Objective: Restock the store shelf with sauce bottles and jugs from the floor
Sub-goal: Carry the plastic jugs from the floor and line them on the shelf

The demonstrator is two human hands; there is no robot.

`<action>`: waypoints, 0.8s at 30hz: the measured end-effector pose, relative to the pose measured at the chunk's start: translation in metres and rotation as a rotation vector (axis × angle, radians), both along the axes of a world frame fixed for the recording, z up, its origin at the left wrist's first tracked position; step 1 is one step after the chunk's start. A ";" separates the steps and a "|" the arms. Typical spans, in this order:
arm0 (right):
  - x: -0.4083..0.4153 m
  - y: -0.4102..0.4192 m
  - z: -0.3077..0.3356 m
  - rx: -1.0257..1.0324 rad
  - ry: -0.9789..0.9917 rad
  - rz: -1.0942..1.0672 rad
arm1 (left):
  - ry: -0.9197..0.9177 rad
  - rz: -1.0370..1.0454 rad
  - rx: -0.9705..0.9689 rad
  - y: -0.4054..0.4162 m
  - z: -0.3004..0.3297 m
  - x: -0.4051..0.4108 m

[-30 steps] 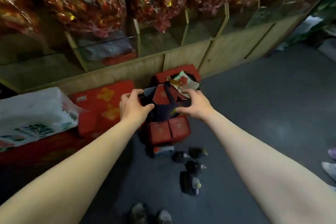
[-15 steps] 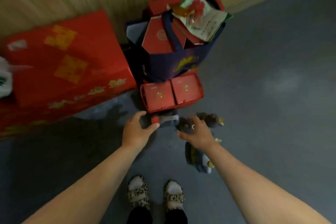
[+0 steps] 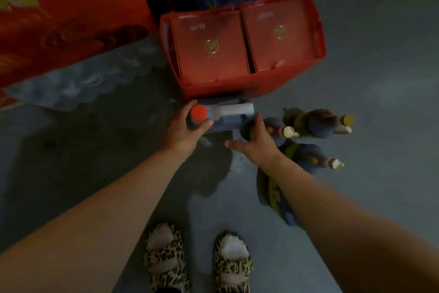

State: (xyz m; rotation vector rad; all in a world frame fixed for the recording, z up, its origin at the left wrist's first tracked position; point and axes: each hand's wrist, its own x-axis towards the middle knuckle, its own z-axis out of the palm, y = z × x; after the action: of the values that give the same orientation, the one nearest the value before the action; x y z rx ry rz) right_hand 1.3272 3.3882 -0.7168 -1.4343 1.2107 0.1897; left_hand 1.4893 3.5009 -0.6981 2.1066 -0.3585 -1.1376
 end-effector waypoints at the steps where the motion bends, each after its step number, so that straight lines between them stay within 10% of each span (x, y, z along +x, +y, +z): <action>1: 0.001 0.001 -0.006 -0.003 -0.022 -0.011 | 0.008 0.013 -0.029 0.003 -0.008 0.000; 24: -0.022 0.006 -0.051 -0.183 -0.005 0.161 | -0.053 -0.007 -0.291 0.015 -0.043 0.013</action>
State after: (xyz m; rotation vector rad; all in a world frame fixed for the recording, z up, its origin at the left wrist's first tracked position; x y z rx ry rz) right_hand 1.3055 3.3942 -0.7675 -1.6924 1.1312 0.1897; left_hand 1.5023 3.5159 -0.7412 1.8827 -0.5239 -0.9709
